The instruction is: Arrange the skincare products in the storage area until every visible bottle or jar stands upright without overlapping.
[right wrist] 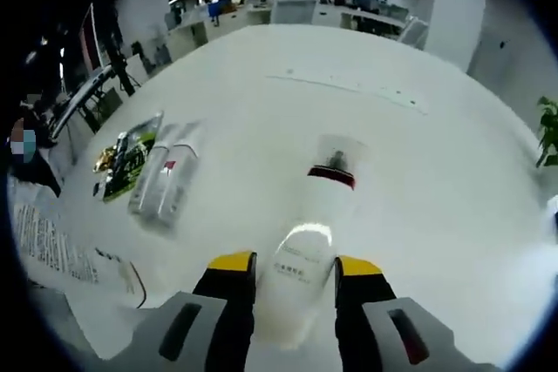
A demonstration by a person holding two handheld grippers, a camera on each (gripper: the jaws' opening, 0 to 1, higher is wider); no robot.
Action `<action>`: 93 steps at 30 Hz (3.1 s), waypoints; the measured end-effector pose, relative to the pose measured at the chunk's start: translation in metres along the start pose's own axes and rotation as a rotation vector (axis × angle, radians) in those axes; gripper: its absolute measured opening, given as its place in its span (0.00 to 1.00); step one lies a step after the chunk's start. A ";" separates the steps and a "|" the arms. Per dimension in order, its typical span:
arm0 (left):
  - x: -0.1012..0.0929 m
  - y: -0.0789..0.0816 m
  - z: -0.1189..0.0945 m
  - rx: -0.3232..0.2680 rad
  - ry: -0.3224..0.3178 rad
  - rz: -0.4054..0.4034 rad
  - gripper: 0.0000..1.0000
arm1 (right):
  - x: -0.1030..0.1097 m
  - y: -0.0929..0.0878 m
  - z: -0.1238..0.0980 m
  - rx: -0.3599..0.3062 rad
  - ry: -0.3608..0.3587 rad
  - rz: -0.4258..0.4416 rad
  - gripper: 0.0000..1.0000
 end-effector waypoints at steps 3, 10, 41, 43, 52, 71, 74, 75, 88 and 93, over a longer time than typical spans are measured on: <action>0.004 0.003 -0.003 -0.014 0.012 -0.020 0.88 | -0.005 0.000 0.004 0.034 -0.001 -0.032 0.28; 0.005 0.002 -0.002 -0.006 0.022 -0.036 0.86 | -0.006 0.005 0.020 0.052 0.006 -0.053 0.38; 0.008 -0.007 -0.002 0.080 0.017 -0.037 0.90 | -0.021 0.011 0.026 0.046 0.048 -0.078 0.20; 0.011 -0.006 -0.004 0.078 0.025 -0.048 0.89 | -0.021 0.010 0.020 0.022 0.051 -0.107 0.19; 0.009 -0.002 -0.004 0.044 0.011 -0.077 0.87 | -0.023 0.003 -0.012 -0.040 0.061 -0.074 0.19; -0.035 0.035 0.014 -0.048 -0.135 -0.220 0.86 | 0.003 -0.049 -0.103 -0.192 0.114 0.333 0.19; -0.042 0.045 0.021 -0.067 -0.161 -0.299 0.85 | 0.013 -0.047 -0.125 -0.256 0.131 0.350 0.19; -0.044 0.049 0.024 -0.069 -0.164 -0.314 0.84 | 0.012 -0.045 -0.128 -0.288 0.138 0.361 0.19; -0.090 0.100 0.044 -0.127 -0.238 -0.421 0.80 | 0.070 0.013 -0.252 -0.685 0.188 0.176 0.19; -0.107 0.118 0.050 -0.166 -0.262 -0.485 0.78 | 0.107 0.037 -0.285 -0.775 0.247 0.095 0.19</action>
Point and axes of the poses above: the point that each gripper's makers call its tool centre point, and the gripper's own axes: z roughly forward along the fingers, x roughly to its left, y roughly out of its top, the point moved 4 cm from there along -z, roughly backward along the fingers, and after that the axes turned 14 degrees about -x, right-handed, at the moved point
